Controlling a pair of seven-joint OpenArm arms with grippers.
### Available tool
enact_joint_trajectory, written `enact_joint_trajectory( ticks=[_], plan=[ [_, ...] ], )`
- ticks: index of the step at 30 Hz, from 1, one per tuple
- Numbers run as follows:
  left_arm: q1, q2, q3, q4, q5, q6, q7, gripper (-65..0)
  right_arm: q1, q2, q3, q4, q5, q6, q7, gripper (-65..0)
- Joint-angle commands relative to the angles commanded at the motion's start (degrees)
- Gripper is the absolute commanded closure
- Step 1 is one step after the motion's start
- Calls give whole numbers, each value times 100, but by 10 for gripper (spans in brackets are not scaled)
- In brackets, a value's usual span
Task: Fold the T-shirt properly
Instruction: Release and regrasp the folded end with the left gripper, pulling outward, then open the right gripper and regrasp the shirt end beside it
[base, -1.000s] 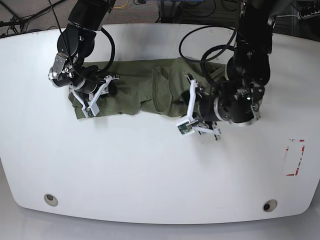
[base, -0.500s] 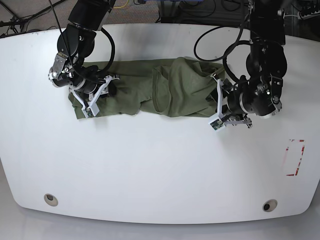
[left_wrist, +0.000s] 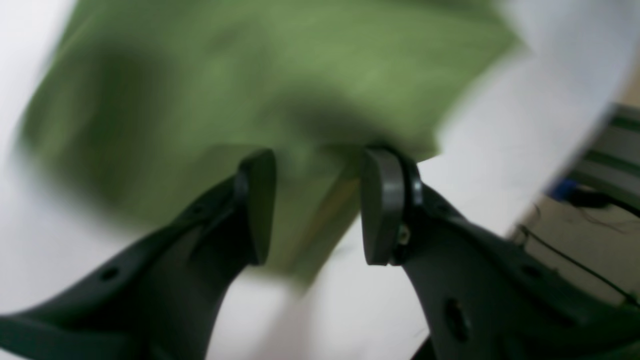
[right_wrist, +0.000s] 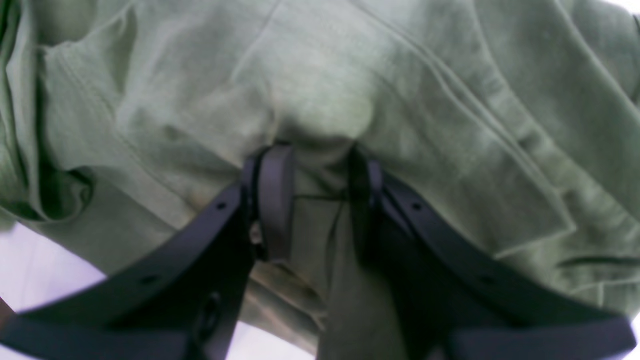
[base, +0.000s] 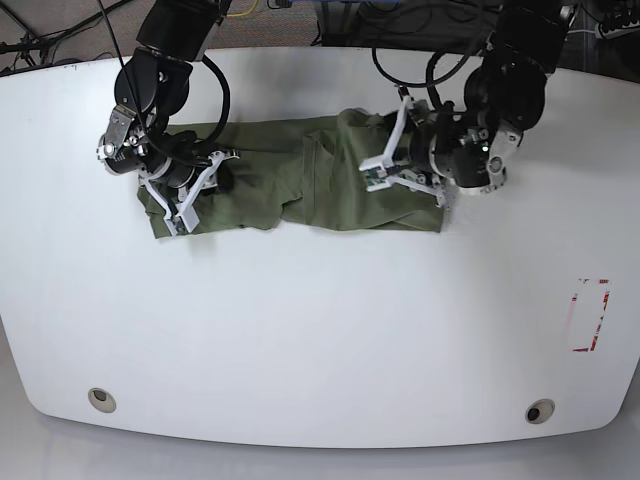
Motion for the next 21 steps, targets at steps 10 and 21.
enact_joint_trajectory(
  ticks=[10,21],
  plan=[
    [-97,-18,-484,633,-18,0,0,-244,-9,9,0,0,0,0,0,-182],
    [9,211,-2470,396,62,0,-180,-244,9,0,0,18,9,0,-9,-185]
  ],
)
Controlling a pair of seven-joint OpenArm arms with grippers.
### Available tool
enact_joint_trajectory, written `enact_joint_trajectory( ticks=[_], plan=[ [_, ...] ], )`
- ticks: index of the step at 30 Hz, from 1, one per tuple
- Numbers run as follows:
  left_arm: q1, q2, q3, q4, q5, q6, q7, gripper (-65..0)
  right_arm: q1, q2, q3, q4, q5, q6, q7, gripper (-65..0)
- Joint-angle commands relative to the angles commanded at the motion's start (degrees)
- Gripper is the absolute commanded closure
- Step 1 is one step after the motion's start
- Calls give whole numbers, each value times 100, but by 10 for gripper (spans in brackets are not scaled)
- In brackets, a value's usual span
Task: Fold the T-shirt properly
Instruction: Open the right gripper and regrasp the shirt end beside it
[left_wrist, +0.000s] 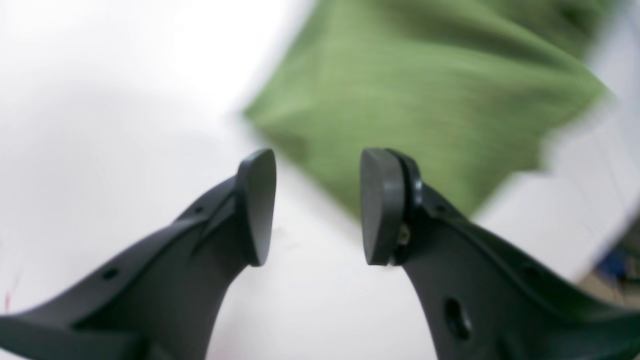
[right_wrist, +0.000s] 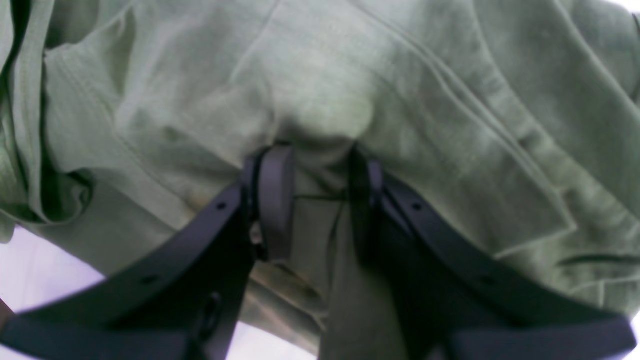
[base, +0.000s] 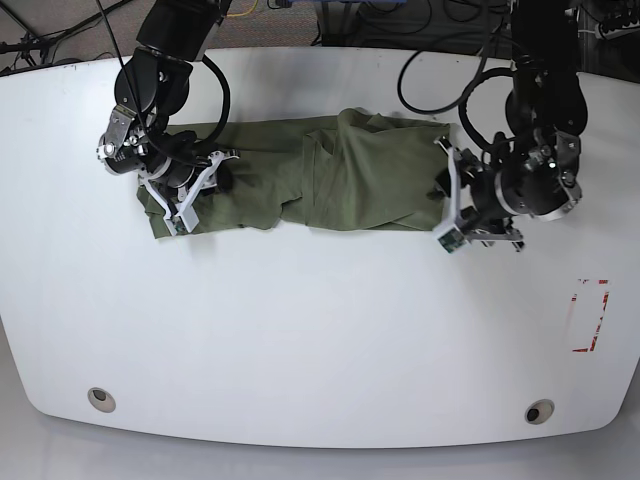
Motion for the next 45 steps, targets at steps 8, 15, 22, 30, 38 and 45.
enact_joint_trajectory(
  ticks=[8,15,22,30,38,45],
  plan=[
    [105,9,-9,-800,141,0,-413,-203,352,-9,26,18,0,0,-308,-187],
    [475,9,-9,-1363,589,0,-1336,-44,545,-193,237,316,9,0,-571,-336],
    [633,9,0,-1802,712,0,-1670,-43,756,-308,369,949,448,0,-1099,-536],
    [589,-9,0,-2259,730,0,-1679,-43,1002,-273,1327,1143,976,0,-1121,-625],
    [580,-26,0,-2338,738,0,-1679,-43,1354,466,1925,466,1020,0,-1121,-625],
    [615,-132,0,-2347,738,0,-1679,-43,1477,1284,2725,-844,1670,0,-1121,-623]
  ],
)
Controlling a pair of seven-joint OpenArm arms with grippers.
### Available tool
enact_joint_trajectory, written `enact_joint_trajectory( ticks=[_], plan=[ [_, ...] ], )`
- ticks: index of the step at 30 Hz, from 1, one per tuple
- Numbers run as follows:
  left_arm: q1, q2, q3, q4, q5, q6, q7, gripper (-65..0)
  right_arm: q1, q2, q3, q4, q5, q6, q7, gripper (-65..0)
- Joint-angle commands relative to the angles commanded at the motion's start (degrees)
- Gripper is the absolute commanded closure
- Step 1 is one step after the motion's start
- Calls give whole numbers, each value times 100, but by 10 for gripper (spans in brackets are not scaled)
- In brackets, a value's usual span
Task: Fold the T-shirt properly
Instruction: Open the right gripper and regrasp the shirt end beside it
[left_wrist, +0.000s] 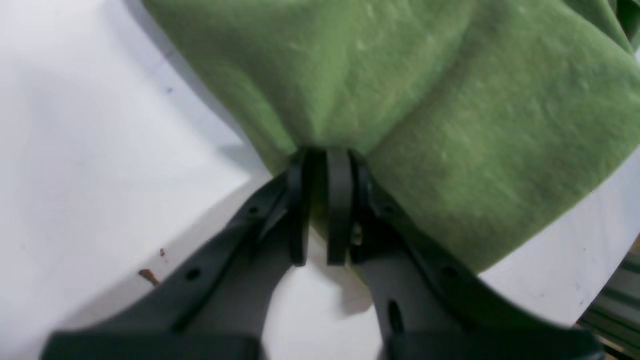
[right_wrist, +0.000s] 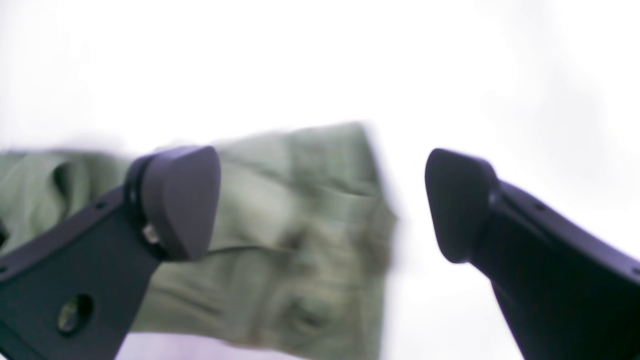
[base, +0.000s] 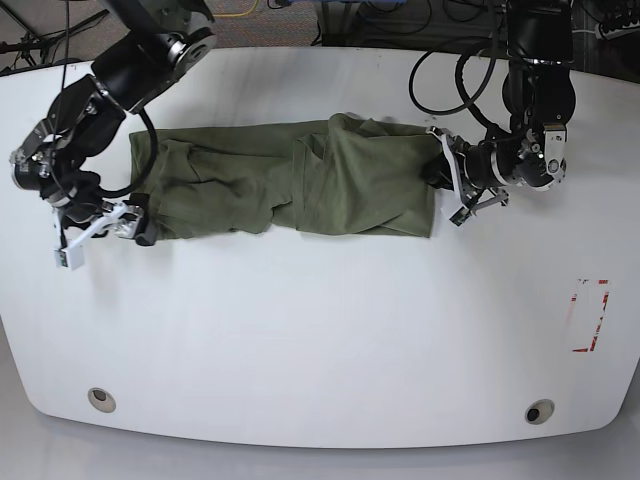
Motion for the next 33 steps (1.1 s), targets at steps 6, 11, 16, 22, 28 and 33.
enact_joint_trajectory(
  ticks=[6,11,16,22,28,33],
  plan=[
    [-26,-9,0,18,0,0,0,-43,-26,457,167,-1187,607,0,0,-623],
    [-9,-18,0,-35,9,0,0,-43,-290,519,185,-1345,993,0,0,-625],
    [-9,-18,0,-44,0,0,0,-43,-378,360,53,-1354,1204,0,0,-623],
    [-18,-18,0,-44,0,0,0,-43,-580,62,-176,-1354,1275,0,0,-623],
    [-18,-18,0,-70,0,0,9,-43,-774,-176,-413,-1257,1266,0,0,-621],
    [0,-18,0,-44,0,0,9,-43,-879,-396,-738,-730,1213,0,0,-620]
  ],
)
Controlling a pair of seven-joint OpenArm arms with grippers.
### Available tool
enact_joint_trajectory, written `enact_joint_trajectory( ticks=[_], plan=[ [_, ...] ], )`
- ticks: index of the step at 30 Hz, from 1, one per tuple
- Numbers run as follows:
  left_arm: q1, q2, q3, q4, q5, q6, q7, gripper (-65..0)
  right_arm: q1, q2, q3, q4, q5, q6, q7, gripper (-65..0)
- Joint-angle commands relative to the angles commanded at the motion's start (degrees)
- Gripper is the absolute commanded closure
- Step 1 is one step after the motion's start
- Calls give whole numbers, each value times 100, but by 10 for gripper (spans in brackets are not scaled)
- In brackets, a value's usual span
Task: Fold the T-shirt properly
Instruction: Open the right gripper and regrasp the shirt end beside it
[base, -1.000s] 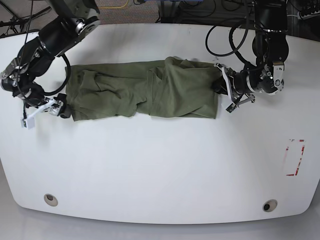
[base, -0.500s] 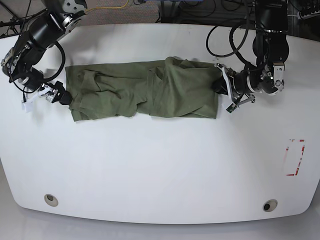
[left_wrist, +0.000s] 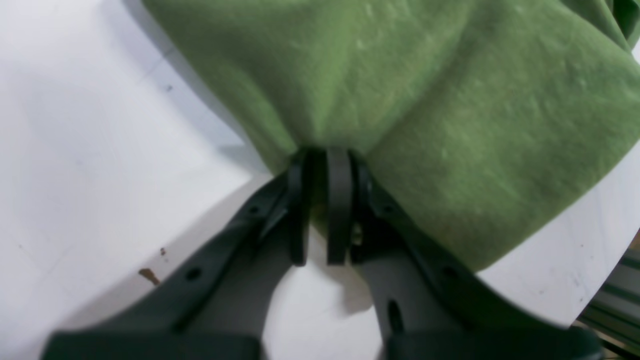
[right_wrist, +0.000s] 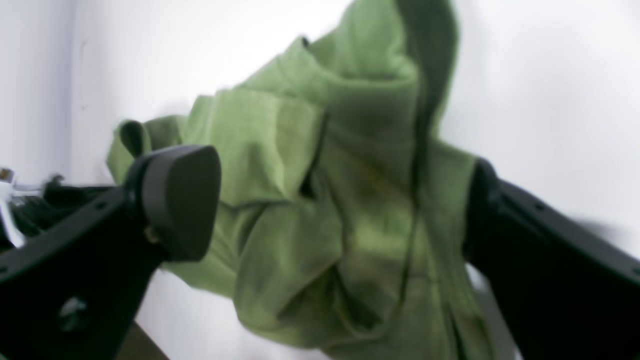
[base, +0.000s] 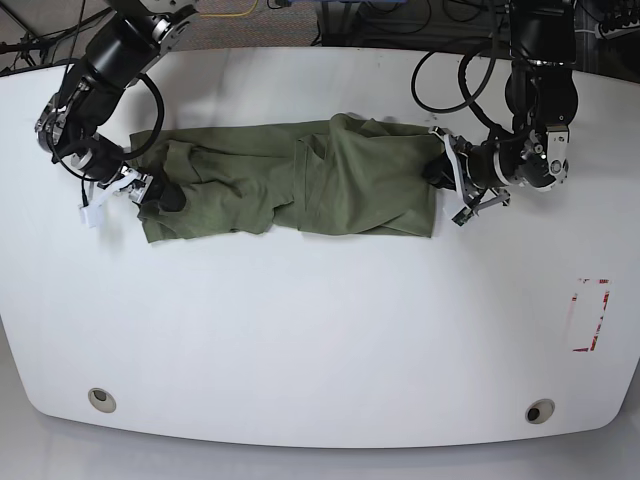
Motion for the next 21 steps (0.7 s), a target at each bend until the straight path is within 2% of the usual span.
enact_joint_trajectory(
  ticks=[3,5,8,9,11,12,13,14,15,21],
  plan=[
    [0,0,0,-26,0,0,0,-43,-35,-26,-132,202,-97,0,0,-615],
    [9,0,0,-18,0,0,0,-43,-35,-26,-185,220,-176,0,0,-585],
    [9,0,0,0,0,0,9,-43,-35,-26,-202,220,-273,0,0,-452],
    [-9,0,9,-26,0,0,9,-43,-35,-35,-202,220,-281,0,22,-349],
    [-26,0,18,-35,0,0,9,-43,-35,-35,-211,220,-290,0,101,-220],
    [-26,0,26,-35,0,0,9,-43,-35,-35,-211,220,-290,0,145,-127],
    [-26,9,26,-18,0,0,9,-43,-35,-35,-220,220,-290,0,163,-55],
    [-26,9,26,-9,0,0,18,-43,-35,-26,-220,220,-290,0,163,-16],
    [-35,18,35,0,0,0,18,-43,-35,-9,-220,229,-290,0,163,0],
    [-202,44,193,-26,0,0,70,-43,-53,176,-211,308,-264,0,163,0]
  ],
)
